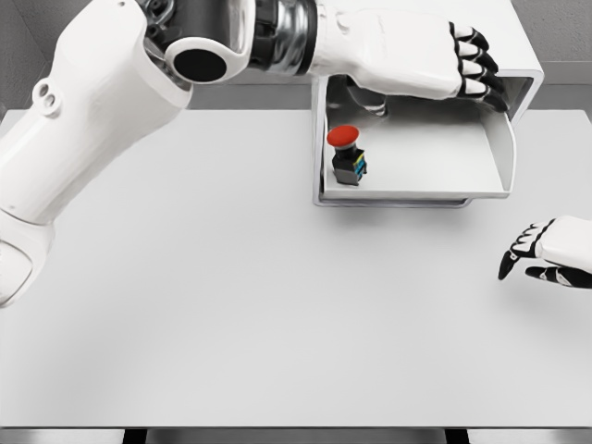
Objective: Slide open multi-storey tabletop storage cabinets and put open load switch and slide close multi-storey tabletop storage cabinets
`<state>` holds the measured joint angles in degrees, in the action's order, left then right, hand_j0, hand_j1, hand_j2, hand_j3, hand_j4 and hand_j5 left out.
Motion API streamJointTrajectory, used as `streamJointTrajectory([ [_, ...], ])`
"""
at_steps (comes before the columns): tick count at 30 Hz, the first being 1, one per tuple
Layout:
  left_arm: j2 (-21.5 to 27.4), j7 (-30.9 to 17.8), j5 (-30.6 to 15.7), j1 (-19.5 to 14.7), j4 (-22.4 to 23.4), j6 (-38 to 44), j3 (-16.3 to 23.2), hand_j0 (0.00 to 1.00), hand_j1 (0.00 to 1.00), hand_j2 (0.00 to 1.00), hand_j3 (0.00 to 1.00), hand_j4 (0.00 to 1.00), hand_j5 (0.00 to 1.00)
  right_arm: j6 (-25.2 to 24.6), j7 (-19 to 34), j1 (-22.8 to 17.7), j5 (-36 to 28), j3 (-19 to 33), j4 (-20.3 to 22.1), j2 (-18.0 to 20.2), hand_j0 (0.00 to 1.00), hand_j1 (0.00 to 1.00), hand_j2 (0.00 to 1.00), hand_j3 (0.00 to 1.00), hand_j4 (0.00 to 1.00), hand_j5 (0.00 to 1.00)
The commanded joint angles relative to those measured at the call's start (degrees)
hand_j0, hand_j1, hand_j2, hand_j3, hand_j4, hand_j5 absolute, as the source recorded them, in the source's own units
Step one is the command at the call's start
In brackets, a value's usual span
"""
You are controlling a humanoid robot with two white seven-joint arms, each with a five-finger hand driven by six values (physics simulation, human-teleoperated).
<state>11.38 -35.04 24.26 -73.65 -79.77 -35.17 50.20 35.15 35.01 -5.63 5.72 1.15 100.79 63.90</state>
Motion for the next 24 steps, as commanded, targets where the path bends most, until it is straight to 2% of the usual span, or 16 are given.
streamJointTrajectory([
  [1, 0.13, 0.04, -6.24, 0.0, -5.74, 0.17, -0.72, 1.0, 1.0, 1.0, 1.0, 1.0, 1.0, -0.15, -0.01, 0.0, -0.35, -0.01, 0.02, 0.08, 0.54, 0.54, 0.54, 0.54, 0.54, 0.54],
  [4, 1.88, 0.04, -14.76, -0.62, -13.3, 0.17, -0.81, 1.0, 1.0, 1.0, 1.0, 1.0, 1.0, -0.15, -0.01, 1.05, -0.44, -0.01, 0.02, -0.18, 0.54, 0.54, 0.54, 0.54, 0.54, 0.54],
  [5, 6.01, 0.04, -19.42, -0.53, -16.73, 0.17, -1.33, 1.0, 1.0, 1.0, 1.0, 1.0, 1.0, -0.15, -0.01, 1.67, -0.44, -0.01, 0.02, -0.36, 0.54, 0.54, 0.54, 0.54, 0.54, 0.54],
  [6, 9.88, 0.04, -22.85, -0.53, -18.13, 0.17, -1.69, 1.0, 1.0, 1.0, 1.0, 1.0, 1.0, -0.15, -0.01, 1.93, -0.44, -0.01, 0.02, -0.45, 0.54, 0.54, 0.54, 0.54, 0.54, 0.54],
  [9, 22.88, 0.04, -27.6, 0.09, -18.14, 0.17, -1.86, 1.0, 1.0, 1.0, 1.0, 1.0, 1.0, -0.15, -0.01, 2.9, -0.44, -0.1, 0.02, -0.54, 0.54, 0.54, 0.54, 0.54, 0.54, 0.54],
  [10, 30.87, 0.04, -28.39, 1.75, -17.79, 0.17, -1.95, 1.0, 1.0, 1.0, 1.0, 1.0, 1.0, -0.15, -0.01, 2.9, -0.44, -0.1, 0.02, -0.54, 0.54, 0.54, 0.54, 0.54, 0.54, 0.54],
  [11, 36.51, 0.04, -28.57, 4.83, -17.7, 0.17, -2.04, 1.0, 1.0, 1.0, 1.0, 1.0, 1.0, -0.15, -0.01, 2.99, -0.44, -0.1, 0.02, -0.62, 0.54, 0.54, 0.54, 0.54, 0.54, 0.54],
  [13, 45.65, 0.04, -28.65, 11.86, -16.12, 0.17, -2.21, 1.0, 1.0, 1.0, 1.0, 1.0, 1.0, -0.15, -0.01, 4.57, -0.44, -1.94, 0.02, -0.8, 0.54, 0.54, 0.54, 0.54, 0.54, 0.54],
  [14, 47.59, 0.04, -28.65, 15.2, -13.31, 0.17, -2.21, 1.0, 1.0, 1.0, 1.0, 1.0, 1.0, -0.15, -0.01, 6.41, -0.44, -4.4, 0.02, -0.89, 0.54, 0.54, 0.54, 0.54, 0.54, 0.54],
  [16, 47.59, 1.73, -28.65, 18.63, -4.08, 0.17, -2.13, 1.0, 1.0, 1.0, 1.0, 1.0, 1.0, -0.15, -0.01, 7.56, -0.44, -5.46, 0.02, -0.98, 0.54, 0.54, 0.54, 0.54, 0.54, 0.54],
  [18, 47.5, 1.73, -28.39, 20.21, 1.37, 0.17, -2.04, 1.0, 1.0, 1.0, 1.0, 1.0, 1.0, -0.15, -0.01, 8.08, -0.44, -6.16, 0.02, -1.33, 0.54, 0.54, 0.54, 0.54, 0.54, 0.54],
  [19, 46.28, 1.55, -27.78, 23.28, 2.17, 0.17, -1.69, 1.0, 1.0, 1.0, 1.0, 1.0, 1.0, -0.15, -0.01, 8.79, -0.44, -6.69, 0.02, -1.33, 0.54, 0.54, 0.54, 0.54, 0.54, 0.54],
  [20, 44.25, 1.29, -27.78, 28.29, 2.69, 0.17, -1.51, 1.0, 1.0, 1.0, 1.0, 1.0, 1.0, -0.15, -0.01, 8.96, -0.44, -7.04, 0.02, -1.33, 0.54, 0.54, 0.54, 0.54, 0.54, 0.54],
  [21, 42.76, 0.94, -27.78, 28.83, 2.69, 0.17, -1.77, 1.0, 1.0, 1.0, 1.0, 1.0, 1.0, -0.15, -0.01, 9.05, -0.44, -7.04, 0.02, -1.41, 0.54, 0.54, 0.54, 0.54, 0.54, 0.54],
  [24, 43.29, 0.23, -25.93, 29.53, 2.96, 0.17, -1.51, 1.0, 1.0, 1.0, 1.0, 1.0, 1.0, -0.15, -0.01, 10.02, -0.44, -7.48, 0.02, -1.59, 0.54, 0.54, 0.54, 0.54, 0.54, 0.54],
])
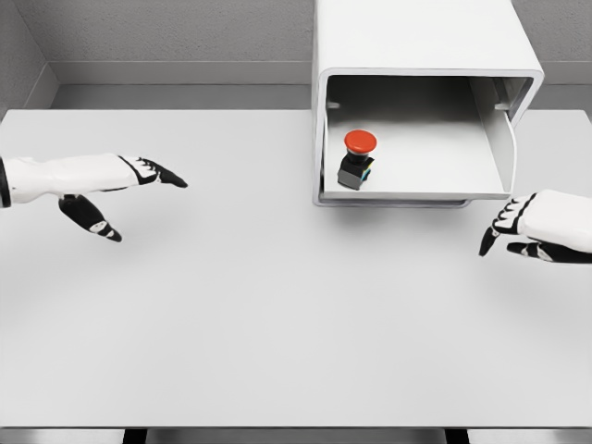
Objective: Slide open multi-storey tabletop storage cabinets and put open load switch and slide close multi-storey tabletop storage cabinets
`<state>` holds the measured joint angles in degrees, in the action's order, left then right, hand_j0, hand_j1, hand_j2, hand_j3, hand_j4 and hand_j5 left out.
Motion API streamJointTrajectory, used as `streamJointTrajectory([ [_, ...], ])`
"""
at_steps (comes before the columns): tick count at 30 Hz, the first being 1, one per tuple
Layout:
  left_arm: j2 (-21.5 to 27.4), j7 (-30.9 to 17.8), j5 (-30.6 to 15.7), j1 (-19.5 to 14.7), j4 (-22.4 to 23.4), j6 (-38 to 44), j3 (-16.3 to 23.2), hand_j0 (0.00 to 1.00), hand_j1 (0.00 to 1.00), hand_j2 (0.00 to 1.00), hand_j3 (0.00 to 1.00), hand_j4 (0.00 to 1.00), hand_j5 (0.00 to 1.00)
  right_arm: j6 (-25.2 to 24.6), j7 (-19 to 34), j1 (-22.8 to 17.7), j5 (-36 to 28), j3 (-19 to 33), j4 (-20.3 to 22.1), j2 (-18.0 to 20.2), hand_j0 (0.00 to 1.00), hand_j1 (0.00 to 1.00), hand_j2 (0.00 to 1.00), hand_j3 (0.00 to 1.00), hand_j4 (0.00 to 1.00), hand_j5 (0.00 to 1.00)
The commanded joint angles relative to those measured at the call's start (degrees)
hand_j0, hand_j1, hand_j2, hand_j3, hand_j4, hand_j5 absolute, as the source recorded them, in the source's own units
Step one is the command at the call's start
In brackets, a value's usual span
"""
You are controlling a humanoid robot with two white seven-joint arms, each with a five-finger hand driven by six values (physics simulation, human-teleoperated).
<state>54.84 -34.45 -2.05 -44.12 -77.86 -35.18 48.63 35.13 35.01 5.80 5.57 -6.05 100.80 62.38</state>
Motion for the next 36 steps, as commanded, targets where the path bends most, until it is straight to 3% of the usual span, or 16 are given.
streamJointTrajectory([
  [1, -0.62, -0.35, 1.61, 0.0, 1.14, 0.18, 0.14, 1.0, 1.0, 1.0, 1.0, 1.0, 1.0, -0.13, -0.01, 0.35, -0.3, -2.47, 0.01, -0.25, 0.54, 0.54, 0.54, 0.54, 0.54, 0.54],
  [9, -0.35, -0.35, 2.4, 0.0, 1.4, 0.18, 0.14, 1.0, 1.0, 1.0, 1.0, 1.0, 1.0, -0.13, -0.01, 4.84, -0.3, -7.57, 0.01, -1.13, 0.54, 0.54, 0.54, 0.54, 0.54, 0.54],
  [24, -0.09, -0.35, 2.4, 0.0, 1.93, 0.18, 0.06, 1.0, 1.0, 1.0, 1.0, 1.0, 1.0, -0.13, -0.01, 8.53, -0.3, -8.19, -0.07, -3.32, 0.55, 0.55, 0.55, 0.55, 0.55, 0.55],
  [36, -0.09, -0.35, 2.4, 0.0, 2.37, 0.18, 0.14, 1.0, 1.0, 1.0, 1.0, 1.0, 1.0, -0.13, -0.01, 11.87, 0.67, -12.32, -0.25, -5.43, 0.55, 0.55, 0.55, 0.55, 0.55, 0.55],
])
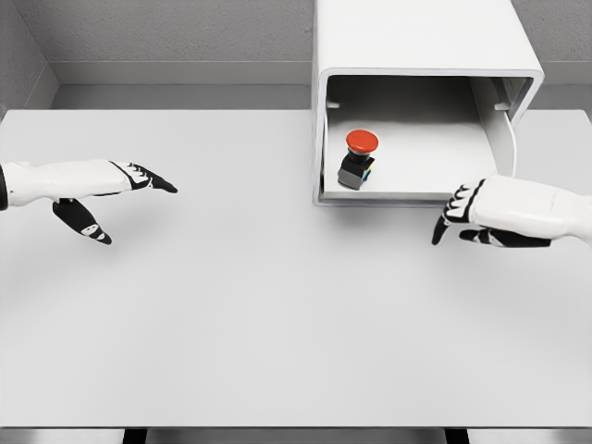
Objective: Slide open multi-storey tabletop storage cabinets and put open load switch and slide close multi-storey tabletop storage cabinets
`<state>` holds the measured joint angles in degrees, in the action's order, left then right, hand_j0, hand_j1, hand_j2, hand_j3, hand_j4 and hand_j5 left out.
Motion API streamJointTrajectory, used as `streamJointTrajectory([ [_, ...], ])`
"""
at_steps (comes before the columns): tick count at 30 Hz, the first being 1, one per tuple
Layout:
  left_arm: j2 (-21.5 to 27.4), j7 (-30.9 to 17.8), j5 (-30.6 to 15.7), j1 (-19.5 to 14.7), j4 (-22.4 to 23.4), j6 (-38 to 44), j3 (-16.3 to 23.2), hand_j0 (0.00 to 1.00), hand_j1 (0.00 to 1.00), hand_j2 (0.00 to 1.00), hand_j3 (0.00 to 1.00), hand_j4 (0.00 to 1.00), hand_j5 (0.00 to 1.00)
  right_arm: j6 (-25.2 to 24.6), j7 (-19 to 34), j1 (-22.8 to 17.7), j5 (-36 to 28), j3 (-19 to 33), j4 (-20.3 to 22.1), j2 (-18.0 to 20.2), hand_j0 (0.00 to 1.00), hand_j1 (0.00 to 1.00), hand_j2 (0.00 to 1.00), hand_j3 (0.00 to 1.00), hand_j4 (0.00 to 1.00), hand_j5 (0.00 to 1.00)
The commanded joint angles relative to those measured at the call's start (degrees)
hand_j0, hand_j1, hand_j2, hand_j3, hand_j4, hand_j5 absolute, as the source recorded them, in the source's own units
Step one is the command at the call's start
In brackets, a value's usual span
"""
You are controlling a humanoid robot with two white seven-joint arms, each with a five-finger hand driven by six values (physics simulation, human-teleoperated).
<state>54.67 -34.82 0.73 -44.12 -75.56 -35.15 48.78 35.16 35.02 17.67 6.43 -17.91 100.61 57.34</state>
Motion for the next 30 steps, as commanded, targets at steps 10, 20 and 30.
streamJointTrajectory([
  [10, -0.01, 0.02, -0.38, 0.09, -0.02, 0.15, 0.0, 1.0, 1.0, 1.0, 1.0, 1.0, 1.0, -0.16, -0.02, 1.58, 0.95, -0.81, -1.82, -1.18, 0.55, 0.55, 0.55, 0.55, 0.55, 0.55],
  [20, -0.01, 0.02, -0.38, 0.18, 0.06, 0.15, 0.0, 1.0, 1.0, 1.0, 1.0, 1.0, 1.0, -0.16, -0.02, 4.22, 0.86, -0.72, -4.63, -2.15, 0.56, 0.56, 0.56, 0.56, 0.56, 0.56],
  [30, 0.0, 0.02, -0.38, 0.18, 0.33, 0.15, 0.0, 1.0, 1.0, 1.0, 1.0, 1.0, 1.0, -0.16, -0.02, 5.45, 1.3, -0.9, -5.51, -3.99, 0.56, 0.56, 0.56, 0.56, 0.56, 0.56],
])
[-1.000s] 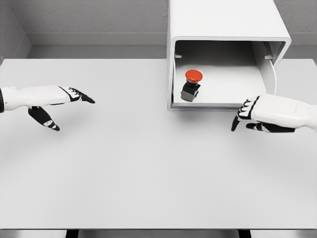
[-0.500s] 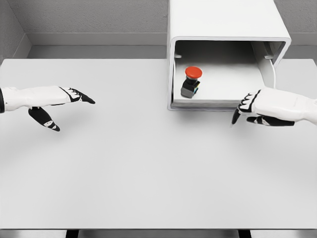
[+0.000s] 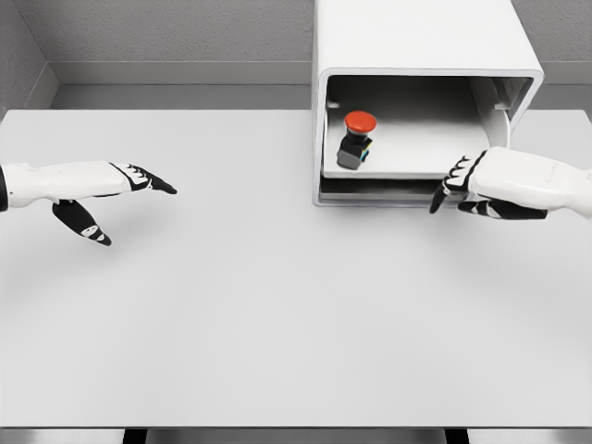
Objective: Slide open multi-storey tabletop storage cabinets and put open load switch and slide close multi-storey tabletop storage cabinets
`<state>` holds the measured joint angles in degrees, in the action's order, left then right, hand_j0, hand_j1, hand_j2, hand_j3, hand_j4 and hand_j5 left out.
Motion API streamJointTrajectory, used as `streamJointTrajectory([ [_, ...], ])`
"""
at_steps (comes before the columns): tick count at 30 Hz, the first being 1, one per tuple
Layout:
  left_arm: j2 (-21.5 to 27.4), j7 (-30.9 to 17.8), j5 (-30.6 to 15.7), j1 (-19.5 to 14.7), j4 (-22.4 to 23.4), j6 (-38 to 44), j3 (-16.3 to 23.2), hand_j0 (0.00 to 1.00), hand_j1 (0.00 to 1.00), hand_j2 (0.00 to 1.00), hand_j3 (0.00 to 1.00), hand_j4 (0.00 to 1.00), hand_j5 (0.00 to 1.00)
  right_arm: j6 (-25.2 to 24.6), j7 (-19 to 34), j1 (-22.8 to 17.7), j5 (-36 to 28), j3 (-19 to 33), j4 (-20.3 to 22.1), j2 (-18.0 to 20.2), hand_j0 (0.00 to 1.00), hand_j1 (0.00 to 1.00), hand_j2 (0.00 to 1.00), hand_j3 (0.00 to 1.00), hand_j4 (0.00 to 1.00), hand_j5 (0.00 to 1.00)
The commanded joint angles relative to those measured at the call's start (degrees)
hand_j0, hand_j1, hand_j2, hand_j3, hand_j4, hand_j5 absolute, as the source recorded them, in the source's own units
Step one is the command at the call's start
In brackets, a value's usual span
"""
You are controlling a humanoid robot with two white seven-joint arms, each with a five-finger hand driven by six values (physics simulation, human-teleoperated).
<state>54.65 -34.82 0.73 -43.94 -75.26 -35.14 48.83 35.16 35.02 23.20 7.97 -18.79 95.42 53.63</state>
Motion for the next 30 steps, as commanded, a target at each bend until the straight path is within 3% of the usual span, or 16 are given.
streamJointTrajectory([
  [1, 0.02, 0.02, -0.38, 0.0, 0.11, 0.14, -0.05, 1.0, 1.0, 1.0, 1.0, 1.0, 1.0, -0.16, -0.02, -0.09, -0.15, -0.02, -0.32, -0.37, 0.56, 0.56, 0.56, 0.56, 0.56, 0.56],
  [18, 0.11, 0.02, -0.38, 0.0, 0.2, 0.14, -0.05, 1.0, 1.0, 1.0, 1.0, 1.0, 1.0, -0.16, -0.02, 5.45, 1.96, -6.61, -3.75, -3.89, 0.56, 0.56, 0.56, 0.56, 0.56, 0.56],
  [30, 0.11, 0.02, -0.38, 0.0, 0.47, 0.14, -0.05, 1.0, 1.0, 1.0, 1.0, 1.0, 1.0, -0.16, -0.02, 8.44, 2.22, -6.61, -8.23, -5.38, 0.58, 0.58, 0.58, 0.58, 0.58, 0.58],
])
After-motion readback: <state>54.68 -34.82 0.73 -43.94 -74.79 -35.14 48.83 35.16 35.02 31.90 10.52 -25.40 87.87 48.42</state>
